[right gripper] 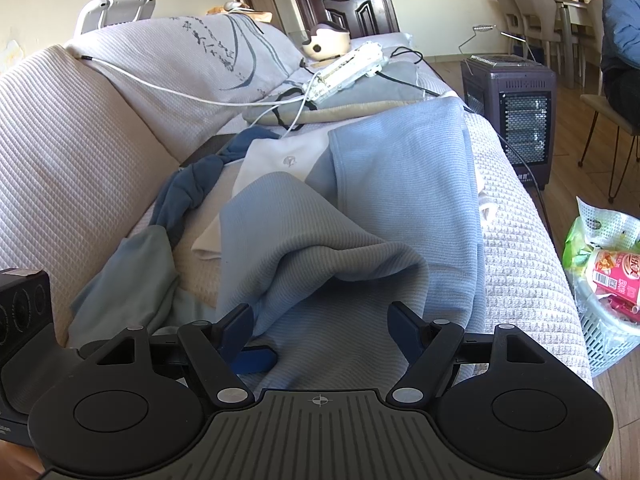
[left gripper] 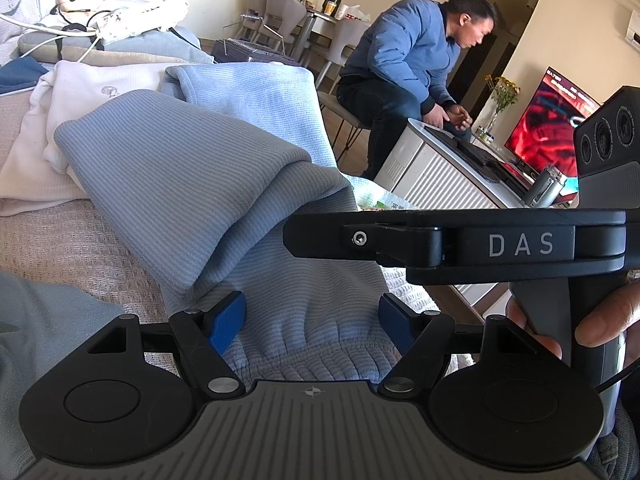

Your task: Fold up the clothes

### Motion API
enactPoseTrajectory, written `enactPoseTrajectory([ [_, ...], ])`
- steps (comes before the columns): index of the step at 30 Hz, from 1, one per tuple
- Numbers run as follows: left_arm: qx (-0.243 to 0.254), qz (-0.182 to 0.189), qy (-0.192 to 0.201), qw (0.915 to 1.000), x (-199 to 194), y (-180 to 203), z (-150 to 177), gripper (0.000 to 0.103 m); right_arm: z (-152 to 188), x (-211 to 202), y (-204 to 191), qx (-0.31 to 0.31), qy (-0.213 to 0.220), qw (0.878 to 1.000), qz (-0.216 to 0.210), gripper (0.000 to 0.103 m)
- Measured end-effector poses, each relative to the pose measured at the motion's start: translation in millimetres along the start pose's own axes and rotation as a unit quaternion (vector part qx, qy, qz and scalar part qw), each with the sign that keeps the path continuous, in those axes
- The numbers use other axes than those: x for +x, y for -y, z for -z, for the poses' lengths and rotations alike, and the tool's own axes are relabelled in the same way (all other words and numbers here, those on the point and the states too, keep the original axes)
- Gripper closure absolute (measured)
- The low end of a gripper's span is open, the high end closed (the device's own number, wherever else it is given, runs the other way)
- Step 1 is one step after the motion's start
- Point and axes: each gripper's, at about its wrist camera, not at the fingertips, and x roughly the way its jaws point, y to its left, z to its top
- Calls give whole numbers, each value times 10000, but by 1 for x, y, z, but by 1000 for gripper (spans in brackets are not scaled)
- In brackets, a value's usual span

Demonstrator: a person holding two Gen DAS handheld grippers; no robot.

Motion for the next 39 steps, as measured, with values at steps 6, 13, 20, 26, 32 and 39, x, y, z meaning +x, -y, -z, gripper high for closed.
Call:
enactPoseTrajectory([
  [6, 1, -5, -2, 10000, 1, 0, -1, 32, 0, 0, 0, -6, -2, 10000, 9, 26],
  [13, -2, -6, -4, 10000, 1, 0, -1, 32, 0, -1, 0, -2, -8, 10000, 23, 26],
  [20, 10, -13, -4, 10000, 0, 1, 0, 32, 0, 0, -1, -18, -10, 10000, 15, 26],
  [26, 7, -10, -6, 10000, 0, 1, 0, 32, 0, 0, -1, -28, -24, 10000, 17, 26],
  [32, 11, -11, -6, 10000, 0, 1, 0, 32, 0, -1, -1, -36, -24, 10000, 21, 26],
  [39, 11, -10, -7, 10000, 1, 0, -1, 32, -1, 0, -2, -42, -30, 10000, 31, 26],
])
